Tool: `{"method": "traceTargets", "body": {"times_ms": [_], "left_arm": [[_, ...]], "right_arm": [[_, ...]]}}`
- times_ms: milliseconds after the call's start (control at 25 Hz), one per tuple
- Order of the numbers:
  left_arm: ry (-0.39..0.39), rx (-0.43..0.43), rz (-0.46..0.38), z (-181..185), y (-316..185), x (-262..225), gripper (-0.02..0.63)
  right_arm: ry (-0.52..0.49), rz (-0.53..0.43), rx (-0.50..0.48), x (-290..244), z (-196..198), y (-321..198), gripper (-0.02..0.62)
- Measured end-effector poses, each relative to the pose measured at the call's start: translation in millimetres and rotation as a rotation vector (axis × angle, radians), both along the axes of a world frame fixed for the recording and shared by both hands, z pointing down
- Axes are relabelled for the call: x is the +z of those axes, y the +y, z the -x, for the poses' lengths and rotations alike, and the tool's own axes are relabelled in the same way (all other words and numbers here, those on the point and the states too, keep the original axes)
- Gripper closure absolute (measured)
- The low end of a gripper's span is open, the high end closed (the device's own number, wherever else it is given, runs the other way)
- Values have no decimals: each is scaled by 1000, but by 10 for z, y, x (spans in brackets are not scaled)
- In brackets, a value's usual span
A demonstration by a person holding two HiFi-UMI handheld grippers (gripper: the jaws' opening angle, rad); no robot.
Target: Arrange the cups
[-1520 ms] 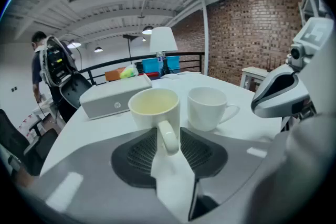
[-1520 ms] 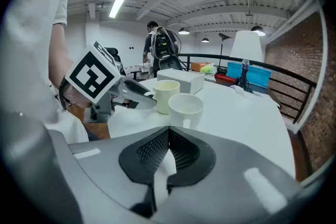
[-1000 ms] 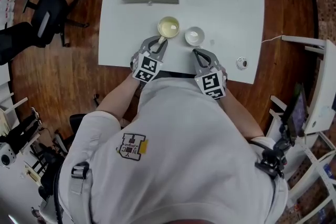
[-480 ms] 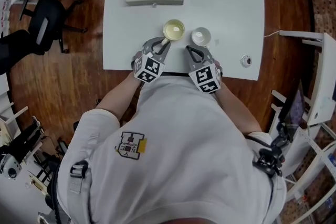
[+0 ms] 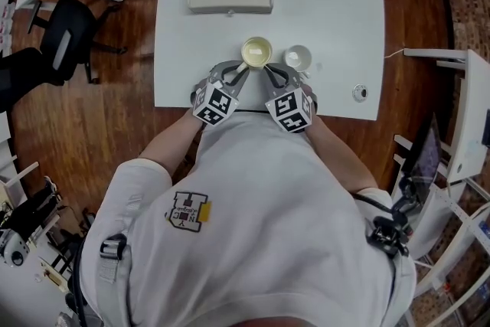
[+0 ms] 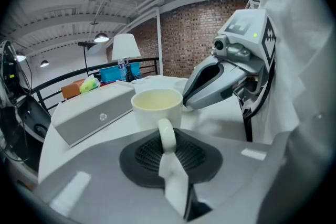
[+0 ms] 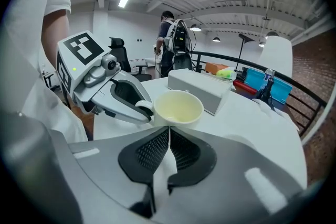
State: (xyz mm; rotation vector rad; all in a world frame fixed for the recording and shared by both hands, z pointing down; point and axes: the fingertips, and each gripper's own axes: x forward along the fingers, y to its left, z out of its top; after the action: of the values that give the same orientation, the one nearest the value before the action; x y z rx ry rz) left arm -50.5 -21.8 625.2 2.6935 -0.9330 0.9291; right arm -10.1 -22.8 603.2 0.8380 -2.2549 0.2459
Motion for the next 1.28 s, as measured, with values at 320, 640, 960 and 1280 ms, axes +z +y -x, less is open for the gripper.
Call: {"method": "traceTargets", "body": {"times_ms": [320, 640, 960, 1280], "left_arm": [[31, 20, -30, 159, -15, -125, 561], [77, -31, -97, 397, -225, -475, 561], [86, -92, -200, 804, -711, -897, 561], [142, -204, -225, 1233, -1474, -1095, 560]], "right_arm": [[-9, -47, -3, -106, 96, -53, 588], [-45, -144, -5, -423, 317, -279, 589], [-60, -278, -22, -878, 748, -778, 591], [-81, -329, 20, -1169, 1014, -1123, 591]]}}
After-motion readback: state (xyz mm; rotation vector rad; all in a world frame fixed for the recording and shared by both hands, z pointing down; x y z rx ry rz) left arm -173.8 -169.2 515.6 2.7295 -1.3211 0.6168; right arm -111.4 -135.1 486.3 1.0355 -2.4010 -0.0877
